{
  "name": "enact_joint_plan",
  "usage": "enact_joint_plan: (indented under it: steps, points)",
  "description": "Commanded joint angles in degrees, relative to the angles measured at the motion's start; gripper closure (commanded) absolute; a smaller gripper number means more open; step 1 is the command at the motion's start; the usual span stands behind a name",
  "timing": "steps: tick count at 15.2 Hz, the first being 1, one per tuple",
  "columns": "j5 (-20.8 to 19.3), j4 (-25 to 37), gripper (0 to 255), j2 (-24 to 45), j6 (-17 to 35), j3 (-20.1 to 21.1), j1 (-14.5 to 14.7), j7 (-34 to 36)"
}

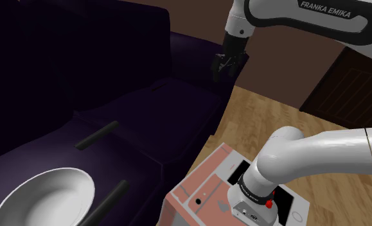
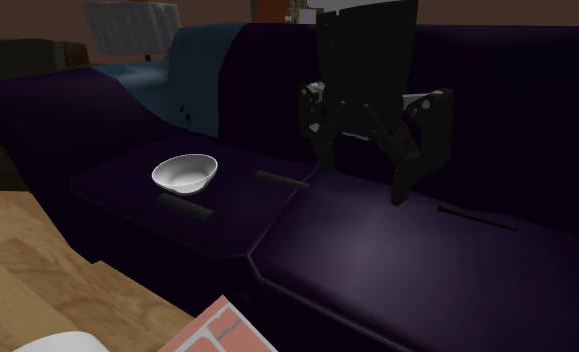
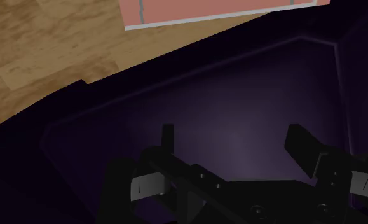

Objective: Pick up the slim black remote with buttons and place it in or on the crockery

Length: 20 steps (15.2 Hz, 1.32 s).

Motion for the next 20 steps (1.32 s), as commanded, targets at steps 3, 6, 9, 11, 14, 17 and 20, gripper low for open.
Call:
enact_joint_plan:
  steps: [3, 6, 9, 11, 14, 17, 20]
  points:
    - [1.81, -1.91, 0, -0.32, 1.42, 3.08, -0.13, 5.32]
    - [4.59, -3.99, 0, 0.15, 3.79, 7.86, -0.35, 13.27]
    - [7.21, -5.08, 0, 1.82, 6.44, 12.73, -0.62, 21.23]
    - [8.75, -5.25, 0, 3.58, 8.34, 16.02, -0.94, 26.55]
    - [10.56, -4.68, 0, 7.18, 11.32, 21.01, -1.73, 34.58]
    - [11.55, -3.11, 0, 11.82, 14.33, 26.09, -3.08, 42.71]
    - [11.39, -0.58, 0, 17.44, 17.2, 31.29, -5.03, 51.1]
